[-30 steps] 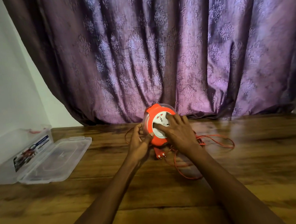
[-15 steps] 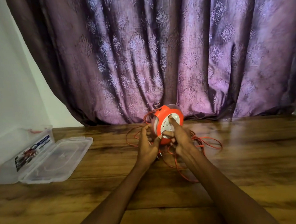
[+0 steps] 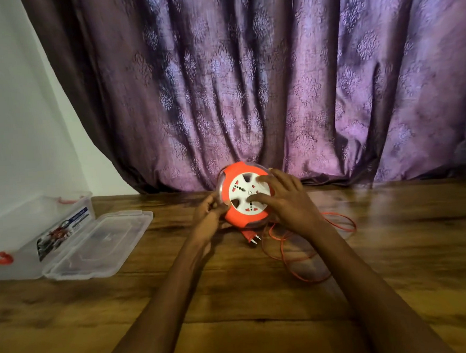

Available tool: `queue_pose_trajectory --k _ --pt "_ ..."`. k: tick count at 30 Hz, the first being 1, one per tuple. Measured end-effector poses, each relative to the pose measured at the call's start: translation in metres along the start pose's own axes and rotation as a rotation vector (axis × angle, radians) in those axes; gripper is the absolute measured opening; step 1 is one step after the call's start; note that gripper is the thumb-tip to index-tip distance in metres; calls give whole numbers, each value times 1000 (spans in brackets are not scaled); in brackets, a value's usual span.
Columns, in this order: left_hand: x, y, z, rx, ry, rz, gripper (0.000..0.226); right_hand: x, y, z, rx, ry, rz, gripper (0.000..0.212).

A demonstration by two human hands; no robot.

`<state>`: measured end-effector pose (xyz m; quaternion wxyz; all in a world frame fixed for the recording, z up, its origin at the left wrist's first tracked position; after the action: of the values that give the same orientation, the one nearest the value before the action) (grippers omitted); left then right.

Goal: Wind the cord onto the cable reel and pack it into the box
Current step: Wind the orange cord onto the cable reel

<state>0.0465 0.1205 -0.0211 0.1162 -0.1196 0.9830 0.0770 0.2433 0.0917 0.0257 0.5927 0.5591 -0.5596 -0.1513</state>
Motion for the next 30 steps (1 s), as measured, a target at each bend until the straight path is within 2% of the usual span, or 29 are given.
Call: queue_pose_trajectory --k 2,5,9,12,16,18,22,24,26,27,28,30 --pt "5 -1 -1 -5 54 47 34 -2 0 5 63 -59 80 56" --pt "4 -2 1 4 61 70 37 -6 -2 15 101 -105 117 52" --pt "-4 -6 2 -62 69 77 36 -11 -3 19 59 -158 130 49" --pt "-13 -13 6 -92 -10 2 31 -11 0 13 -57 -218 117 58" --pt "-31 -23 10 -218 20 -102 39 -6 0 12 -355 -197 -41 59" --pt "-35 -24 13 -302 88 -125 40 -4 -1 11 -599 -82 -83 61" --pt "-42 -32 19 -339 151 -120 43 -18 -5 9 -1187 331 -10 67" --pt "-41 -32 20 -379 165 -119 47 -23 -4 10 -1398 654 -126 54" --pt "-41 -30 21 -398 166 -109 46 -29 -8 12 -1660 946 -212 31" --pt "-40 -28 23 -396 167 -112 45 -33 -11 13 -1760 1027 -214 32" --pt "-39 -27 24 -384 170 -121 44 -37 -14 13 -1814 1064 -204 37" --pt "-36 -22 25 -358 158 -138 42 -39 -15 12 -1805 1092 -221 42"
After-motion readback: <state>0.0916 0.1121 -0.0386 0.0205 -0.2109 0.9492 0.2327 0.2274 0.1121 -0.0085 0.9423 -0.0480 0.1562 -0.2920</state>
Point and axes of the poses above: each hand's wrist, its own y-axis towards the middle knuckle, its own x-axis out of the back of the hand, z = x × y, the point moved 4 cm from there along y, towards the middle knuckle, and after that the axes turned 15 degrees about -z, right-handed, at the moved point
